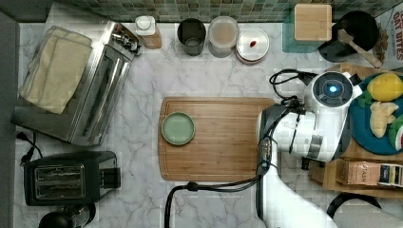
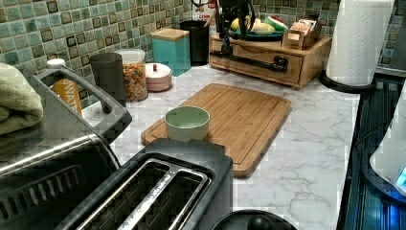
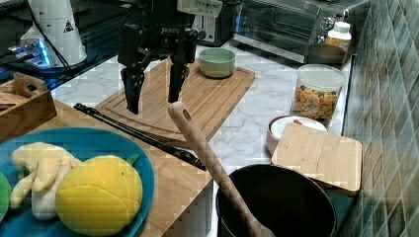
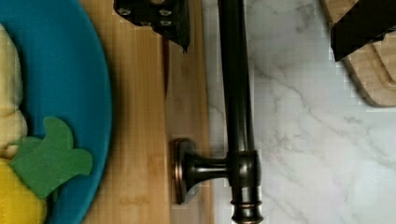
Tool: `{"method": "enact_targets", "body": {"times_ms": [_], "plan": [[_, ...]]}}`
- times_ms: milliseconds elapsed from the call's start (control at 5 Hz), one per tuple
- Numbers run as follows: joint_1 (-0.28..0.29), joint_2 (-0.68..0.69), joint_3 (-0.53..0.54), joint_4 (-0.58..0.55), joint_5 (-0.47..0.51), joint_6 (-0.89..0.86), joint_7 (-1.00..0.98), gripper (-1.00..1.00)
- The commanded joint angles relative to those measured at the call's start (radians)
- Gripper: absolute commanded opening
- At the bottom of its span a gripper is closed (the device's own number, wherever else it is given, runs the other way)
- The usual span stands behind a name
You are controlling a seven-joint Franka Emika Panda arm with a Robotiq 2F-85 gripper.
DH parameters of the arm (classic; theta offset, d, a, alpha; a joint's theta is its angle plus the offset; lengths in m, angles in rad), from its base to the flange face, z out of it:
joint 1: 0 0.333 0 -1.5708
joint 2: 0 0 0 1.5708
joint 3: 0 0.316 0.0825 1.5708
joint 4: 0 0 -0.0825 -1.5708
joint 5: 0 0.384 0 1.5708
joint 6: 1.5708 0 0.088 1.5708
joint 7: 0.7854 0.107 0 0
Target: Open the drawer.
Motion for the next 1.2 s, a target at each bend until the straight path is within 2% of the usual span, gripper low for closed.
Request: {"method": "enact_targets", "body": {"times_ms": [200,400,800,1000,1200], "plan": [[-0.048,-0.07,0.003,-0.106,0.074,0.015,-0.028,1.0],[-0.048,-0.082,0.003,-0.145,0.084,0.049,-0.013,1.0],[-0.081,-0.008,-0.028,-0.149,0.046,0.2,-0.089,1.0],[-0.089,0.024,-0.045,-0.172,0.027,0.307,-0.063,1.0],[-0.105,0.063,-0.018,-0.132,0.084,0.27,-0.106,1.0]]}}
